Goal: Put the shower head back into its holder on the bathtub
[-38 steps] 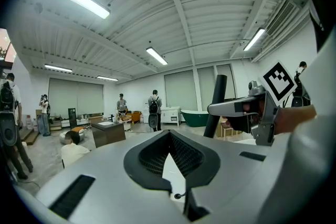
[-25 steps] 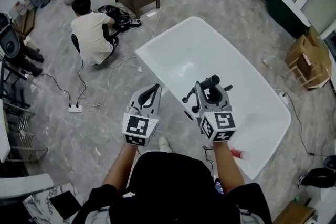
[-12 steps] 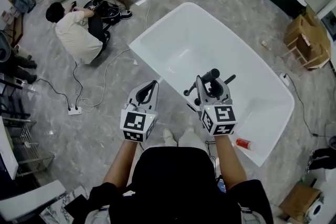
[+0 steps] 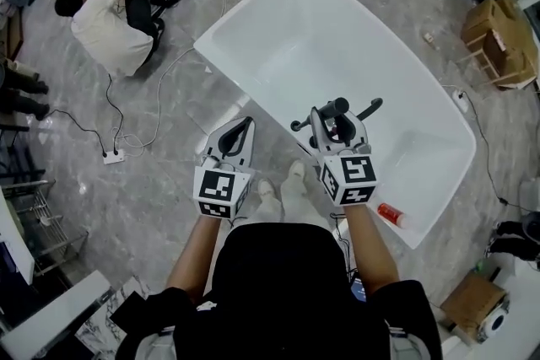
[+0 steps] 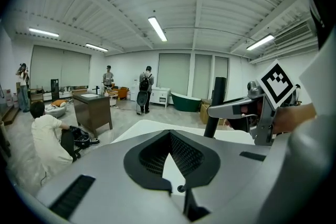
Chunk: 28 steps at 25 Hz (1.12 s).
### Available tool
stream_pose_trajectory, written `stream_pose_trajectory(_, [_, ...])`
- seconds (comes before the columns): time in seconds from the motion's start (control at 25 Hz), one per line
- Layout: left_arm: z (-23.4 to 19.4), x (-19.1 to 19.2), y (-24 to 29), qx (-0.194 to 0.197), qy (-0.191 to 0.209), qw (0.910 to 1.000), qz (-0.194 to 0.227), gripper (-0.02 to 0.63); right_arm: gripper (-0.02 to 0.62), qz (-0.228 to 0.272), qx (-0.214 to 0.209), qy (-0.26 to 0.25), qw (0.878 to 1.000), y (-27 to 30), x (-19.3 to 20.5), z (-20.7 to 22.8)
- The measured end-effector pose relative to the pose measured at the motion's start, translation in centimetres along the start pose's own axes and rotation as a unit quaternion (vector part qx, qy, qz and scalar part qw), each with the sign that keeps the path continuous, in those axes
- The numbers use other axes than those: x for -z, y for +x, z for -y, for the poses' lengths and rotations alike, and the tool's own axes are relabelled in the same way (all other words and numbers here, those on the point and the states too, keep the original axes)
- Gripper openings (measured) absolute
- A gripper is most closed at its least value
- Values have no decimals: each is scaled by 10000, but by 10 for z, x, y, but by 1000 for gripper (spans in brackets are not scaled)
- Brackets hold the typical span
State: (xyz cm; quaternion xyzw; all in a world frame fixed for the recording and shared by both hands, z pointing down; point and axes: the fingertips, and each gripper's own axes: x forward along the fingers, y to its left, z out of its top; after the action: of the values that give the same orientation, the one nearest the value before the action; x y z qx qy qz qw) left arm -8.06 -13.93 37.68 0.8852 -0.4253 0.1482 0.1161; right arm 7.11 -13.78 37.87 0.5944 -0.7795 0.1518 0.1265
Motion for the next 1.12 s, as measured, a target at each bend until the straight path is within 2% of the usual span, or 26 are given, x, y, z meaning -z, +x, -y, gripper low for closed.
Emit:
stream_pose_trajectory(0.12, [0, 19, 16, 56, -149, 9998, -152, 14, 138, -194, -62, 26, 9998, 15, 17, 3])
stream_pose_trajectory(0.4, [7, 67, 54, 136, -202, 9987, -455, 14, 138, -642, -141, 111, 9978, 41, 65, 21])
stream_pose_trajectory(0.6, [10, 89, 71, 262, -186, 9985, -438, 14, 138, -957, -198, 140, 9951, 60, 100, 32])
stream_pose_trajectory(0.84, [0, 121, 95, 150, -229, 9974, -671, 14, 137, -1369, -294, 142, 9900, 81, 148, 35])
stream_pose_trajectory(1.12, [-2, 169, 105, -10, -461, 9945, -940, 14, 138, -1808, -353, 53, 9829, 98, 208, 37])
